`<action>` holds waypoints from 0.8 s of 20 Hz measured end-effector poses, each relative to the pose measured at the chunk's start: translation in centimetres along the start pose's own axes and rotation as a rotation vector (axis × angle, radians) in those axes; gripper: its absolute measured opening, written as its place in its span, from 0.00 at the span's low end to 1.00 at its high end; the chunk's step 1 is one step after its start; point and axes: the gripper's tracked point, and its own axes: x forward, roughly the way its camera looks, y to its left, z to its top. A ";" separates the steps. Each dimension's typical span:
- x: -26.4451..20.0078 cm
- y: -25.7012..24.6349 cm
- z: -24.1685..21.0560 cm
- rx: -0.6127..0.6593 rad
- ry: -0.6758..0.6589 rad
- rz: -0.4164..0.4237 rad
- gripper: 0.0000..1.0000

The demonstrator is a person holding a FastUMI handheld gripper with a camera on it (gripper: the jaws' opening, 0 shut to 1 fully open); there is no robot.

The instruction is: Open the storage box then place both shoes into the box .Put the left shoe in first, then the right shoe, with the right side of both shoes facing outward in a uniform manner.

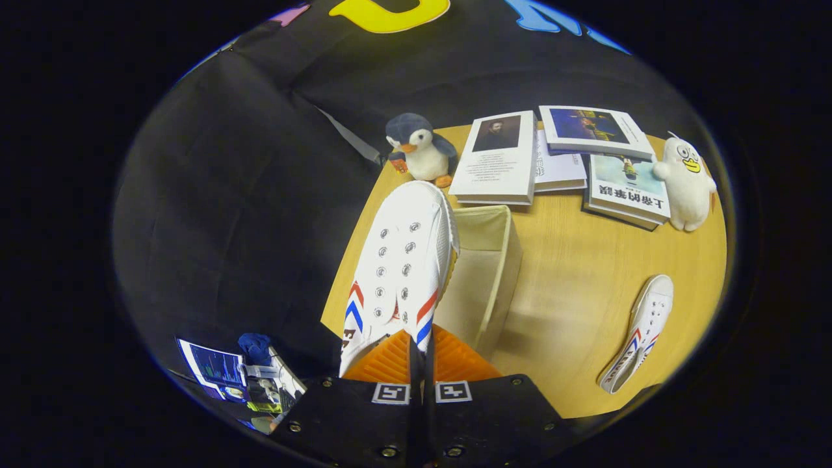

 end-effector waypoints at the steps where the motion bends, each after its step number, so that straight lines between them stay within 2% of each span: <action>1: 0.8 0.2 -0.2 -0.006 0.015 -0.004 0.00; 13: 10.8 -0.7 -1.5 -0.043 0.159 -0.150 0.00; 14: 11.5 -0.5 -1.5 -0.042 0.158 -0.142 0.02; 16: 12.4 0.5 -1.2 -0.037 0.154 -0.095 0.13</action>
